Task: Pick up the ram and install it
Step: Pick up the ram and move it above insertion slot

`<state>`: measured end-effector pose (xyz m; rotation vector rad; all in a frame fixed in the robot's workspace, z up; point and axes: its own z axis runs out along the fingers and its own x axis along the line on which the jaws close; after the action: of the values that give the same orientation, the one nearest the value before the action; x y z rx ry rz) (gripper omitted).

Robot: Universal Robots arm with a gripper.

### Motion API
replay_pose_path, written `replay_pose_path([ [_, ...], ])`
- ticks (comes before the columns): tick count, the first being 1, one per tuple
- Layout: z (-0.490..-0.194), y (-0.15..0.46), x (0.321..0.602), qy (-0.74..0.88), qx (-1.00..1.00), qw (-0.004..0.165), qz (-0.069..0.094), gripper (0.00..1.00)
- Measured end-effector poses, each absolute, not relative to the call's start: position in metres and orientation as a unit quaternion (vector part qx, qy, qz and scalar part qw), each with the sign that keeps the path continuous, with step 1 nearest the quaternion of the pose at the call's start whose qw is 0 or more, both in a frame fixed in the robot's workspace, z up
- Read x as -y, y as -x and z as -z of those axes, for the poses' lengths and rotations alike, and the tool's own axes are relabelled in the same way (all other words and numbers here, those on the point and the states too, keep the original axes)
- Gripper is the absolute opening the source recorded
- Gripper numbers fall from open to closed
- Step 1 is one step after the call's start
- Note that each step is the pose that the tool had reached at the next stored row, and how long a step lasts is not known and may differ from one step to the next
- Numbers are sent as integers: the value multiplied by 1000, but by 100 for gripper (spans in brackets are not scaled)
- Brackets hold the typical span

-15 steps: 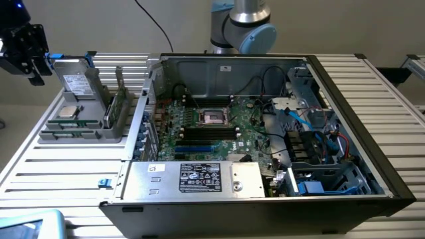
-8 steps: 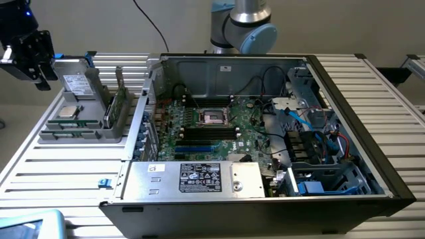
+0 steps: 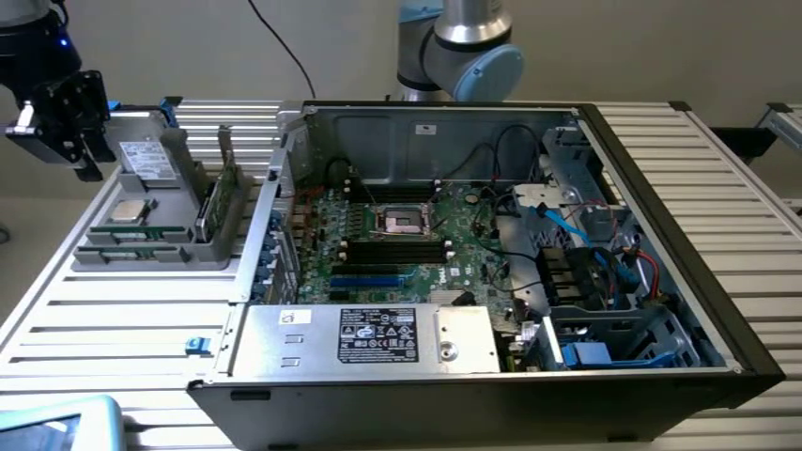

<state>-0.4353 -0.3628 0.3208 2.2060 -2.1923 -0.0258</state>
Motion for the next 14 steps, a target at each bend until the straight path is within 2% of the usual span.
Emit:
replay_pose_path([
  [14,-296,428,375,-709,705,18,11,43],
])
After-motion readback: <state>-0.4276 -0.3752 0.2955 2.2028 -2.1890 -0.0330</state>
